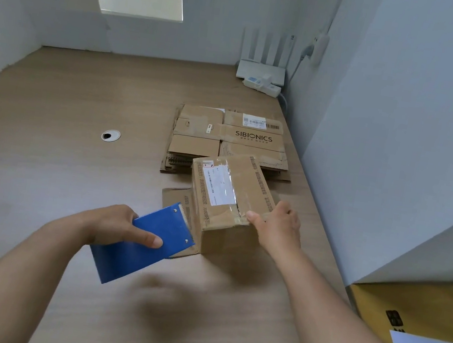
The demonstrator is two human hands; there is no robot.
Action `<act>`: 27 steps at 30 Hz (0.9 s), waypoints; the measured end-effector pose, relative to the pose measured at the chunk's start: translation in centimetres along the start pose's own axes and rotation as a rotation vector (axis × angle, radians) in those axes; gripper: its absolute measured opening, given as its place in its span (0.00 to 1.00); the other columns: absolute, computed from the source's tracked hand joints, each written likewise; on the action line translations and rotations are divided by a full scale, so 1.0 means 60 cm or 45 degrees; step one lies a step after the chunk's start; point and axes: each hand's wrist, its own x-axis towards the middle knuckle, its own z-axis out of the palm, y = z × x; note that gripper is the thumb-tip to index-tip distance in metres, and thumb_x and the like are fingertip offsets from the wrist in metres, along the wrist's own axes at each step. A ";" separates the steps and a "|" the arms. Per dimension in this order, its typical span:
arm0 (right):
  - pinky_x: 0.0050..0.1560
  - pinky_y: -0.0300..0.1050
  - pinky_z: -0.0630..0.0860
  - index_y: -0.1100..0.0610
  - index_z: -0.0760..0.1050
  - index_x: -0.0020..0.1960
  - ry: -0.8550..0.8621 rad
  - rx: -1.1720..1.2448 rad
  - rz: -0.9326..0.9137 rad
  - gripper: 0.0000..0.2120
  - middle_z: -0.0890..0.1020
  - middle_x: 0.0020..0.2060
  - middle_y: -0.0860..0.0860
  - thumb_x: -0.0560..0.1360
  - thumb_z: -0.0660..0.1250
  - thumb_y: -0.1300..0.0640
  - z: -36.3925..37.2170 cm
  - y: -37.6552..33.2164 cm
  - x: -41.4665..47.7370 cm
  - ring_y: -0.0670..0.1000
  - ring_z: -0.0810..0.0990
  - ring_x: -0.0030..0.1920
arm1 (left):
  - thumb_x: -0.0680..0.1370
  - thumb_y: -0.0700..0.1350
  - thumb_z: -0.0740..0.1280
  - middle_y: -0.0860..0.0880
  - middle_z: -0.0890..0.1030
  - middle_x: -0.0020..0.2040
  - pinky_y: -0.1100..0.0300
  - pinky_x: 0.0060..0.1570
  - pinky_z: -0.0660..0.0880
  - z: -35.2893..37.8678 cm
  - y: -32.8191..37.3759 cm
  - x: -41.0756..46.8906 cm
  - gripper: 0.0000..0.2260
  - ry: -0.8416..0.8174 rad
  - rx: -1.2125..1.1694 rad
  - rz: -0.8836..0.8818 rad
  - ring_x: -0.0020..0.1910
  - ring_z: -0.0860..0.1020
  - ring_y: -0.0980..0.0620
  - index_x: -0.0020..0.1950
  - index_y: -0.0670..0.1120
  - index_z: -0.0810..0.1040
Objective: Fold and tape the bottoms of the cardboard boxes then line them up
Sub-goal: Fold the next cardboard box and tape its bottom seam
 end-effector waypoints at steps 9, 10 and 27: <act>0.65 0.55 0.66 0.63 0.60 0.68 0.007 -0.003 0.004 0.34 0.67 0.66 0.61 0.74 0.66 0.41 -0.001 -0.001 -0.002 0.61 0.65 0.67 | 0.68 0.65 0.71 0.49 0.78 0.45 0.58 0.41 0.69 0.011 0.041 0.031 0.22 0.141 0.178 -0.182 0.44 0.77 0.51 0.46 0.48 0.74; 0.65 0.54 0.66 0.63 0.60 0.67 0.013 -0.003 0.007 0.34 0.67 0.66 0.61 0.74 0.66 0.41 0.000 -0.002 -0.001 0.61 0.65 0.67 | 0.68 0.64 0.71 0.50 0.77 0.44 0.58 0.42 0.69 0.011 0.050 0.035 0.21 0.163 0.224 -0.191 0.43 0.76 0.51 0.45 0.48 0.73; 0.60 0.52 0.65 0.55 0.72 0.58 0.090 -0.273 -0.124 0.24 0.77 0.59 0.54 0.76 0.57 0.37 -0.010 0.003 -0.012 0.57 0.70 0.62 | 0.78 0.57 0.59 0.52 0.76 0.45 0.60 0.37 0.68 0.091 -0.102 0.042 0.18 0.672 0.564 -0.286 0.41 0.74 0.51 0.60 0.46 0.67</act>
